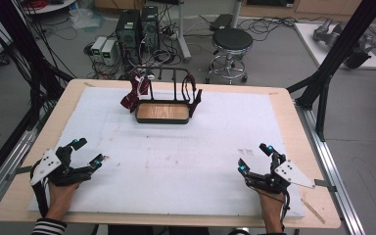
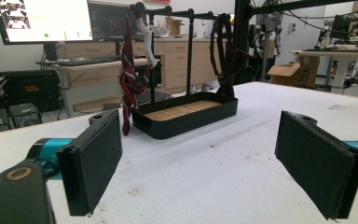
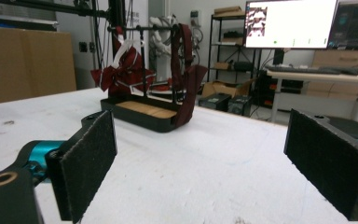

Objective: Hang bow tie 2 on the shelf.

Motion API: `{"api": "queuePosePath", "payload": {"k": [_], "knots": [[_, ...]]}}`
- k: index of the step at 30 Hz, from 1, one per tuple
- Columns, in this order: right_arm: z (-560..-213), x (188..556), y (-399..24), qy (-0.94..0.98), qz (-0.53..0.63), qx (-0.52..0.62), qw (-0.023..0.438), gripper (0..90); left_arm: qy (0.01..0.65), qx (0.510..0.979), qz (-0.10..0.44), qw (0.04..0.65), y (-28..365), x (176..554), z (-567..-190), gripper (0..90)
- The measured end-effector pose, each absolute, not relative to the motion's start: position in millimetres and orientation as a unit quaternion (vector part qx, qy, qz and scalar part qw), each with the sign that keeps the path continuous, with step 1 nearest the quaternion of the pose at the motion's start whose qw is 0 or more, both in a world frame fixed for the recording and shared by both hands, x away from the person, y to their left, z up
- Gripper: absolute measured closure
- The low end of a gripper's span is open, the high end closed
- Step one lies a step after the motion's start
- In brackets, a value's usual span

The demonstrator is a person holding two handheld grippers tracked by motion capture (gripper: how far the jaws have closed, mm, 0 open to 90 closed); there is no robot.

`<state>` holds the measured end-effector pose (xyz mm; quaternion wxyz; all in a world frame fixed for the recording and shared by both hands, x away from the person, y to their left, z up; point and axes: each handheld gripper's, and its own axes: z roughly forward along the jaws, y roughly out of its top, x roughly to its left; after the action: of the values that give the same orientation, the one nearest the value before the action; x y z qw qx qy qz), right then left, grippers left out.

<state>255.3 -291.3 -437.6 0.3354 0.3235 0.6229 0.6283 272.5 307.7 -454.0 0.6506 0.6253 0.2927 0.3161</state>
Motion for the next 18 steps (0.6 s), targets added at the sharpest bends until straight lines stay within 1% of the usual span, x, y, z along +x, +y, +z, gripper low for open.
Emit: {"api": "queuePosePath", "payload": {"k": [5, 10, 13, 18], "knots": [[-446, 258, -291, 0.619, 0.625, 0.331, 0.342, 8.5, 0.29, 0.626, 0.315, 0.651, 307, 271, -454, 15.2], [-454, 261, -291, 0.623, 0.619, 0.34, 0.336, 8.5, 0.291, 0.625, 0.314, 0.653, 308, 271, -454, 15.2], [-455, 261, -293, 0.619, 0.624, 0.344, 0.33, 8.5, 0.294, 0.623, 0.314, 0.653, 308, 271, -454, 15.2], [-455, 260, -291, 0.626, 0.617, 0.336, 0.338, 8.5, 0.295, 0.626, 0.313, 0.65, 308, 272, -455, 15.1]]}}
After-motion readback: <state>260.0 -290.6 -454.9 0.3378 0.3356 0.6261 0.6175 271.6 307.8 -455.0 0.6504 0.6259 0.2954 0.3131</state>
